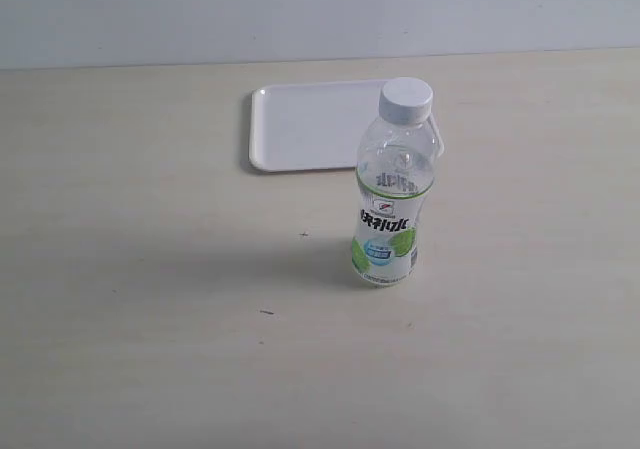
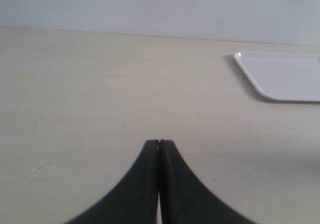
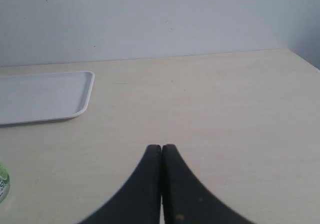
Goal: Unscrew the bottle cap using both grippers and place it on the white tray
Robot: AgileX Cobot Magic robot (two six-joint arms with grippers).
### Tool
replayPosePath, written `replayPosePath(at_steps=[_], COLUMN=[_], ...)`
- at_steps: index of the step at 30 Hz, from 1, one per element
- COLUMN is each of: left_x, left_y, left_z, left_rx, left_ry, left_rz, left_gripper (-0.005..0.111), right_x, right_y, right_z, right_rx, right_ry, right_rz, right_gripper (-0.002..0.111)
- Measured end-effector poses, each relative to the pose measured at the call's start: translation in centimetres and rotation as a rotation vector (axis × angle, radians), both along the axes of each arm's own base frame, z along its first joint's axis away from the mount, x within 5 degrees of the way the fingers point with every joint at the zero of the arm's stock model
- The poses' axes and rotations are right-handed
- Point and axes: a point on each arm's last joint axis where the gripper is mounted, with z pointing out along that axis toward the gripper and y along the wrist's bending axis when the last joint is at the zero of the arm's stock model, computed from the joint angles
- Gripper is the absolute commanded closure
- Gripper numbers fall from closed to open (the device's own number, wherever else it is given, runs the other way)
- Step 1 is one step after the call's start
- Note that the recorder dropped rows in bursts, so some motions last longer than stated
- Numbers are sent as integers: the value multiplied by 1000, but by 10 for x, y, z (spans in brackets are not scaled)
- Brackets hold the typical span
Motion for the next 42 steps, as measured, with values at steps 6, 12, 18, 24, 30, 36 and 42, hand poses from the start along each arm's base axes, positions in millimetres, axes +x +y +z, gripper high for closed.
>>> replayPosePath(at_steps=[6, 12, 18, 24, 30, 36, 42], left_x=[0, 0, 0, 0, 0, 0, 0], left_y=[0, 0, 0, 0, 0, 0, 0], left_z=[0, 0, 0, 0, 0, 0, 0], left_rx=[0, 0, 0, 0, 0, 0, 0], left_ry=[0, 0, 0, 0, 0, 0, 0], left_rz=[0, 0, 0, 0, 0, 0, 0], left_gripper=[107, 107, 107, 107, 107, 107, 107], right_x=[0, 2, 2, 2, 2, -8, 47], right_y=[0, -1, -1, -1, -1, -3, -5], right_z=[0, 16, 29, 29, 27, 62, 141], right_rx=[-4, -48, -25, 101, 285, 486, 323], right_ry=[-4, -175, -326, -343, -351, -786, -565], right_rz=[0, -6, -13, -23, -40, 22, 43], right_gripper=[108, 108, 108, 108, 108, 108, 108])
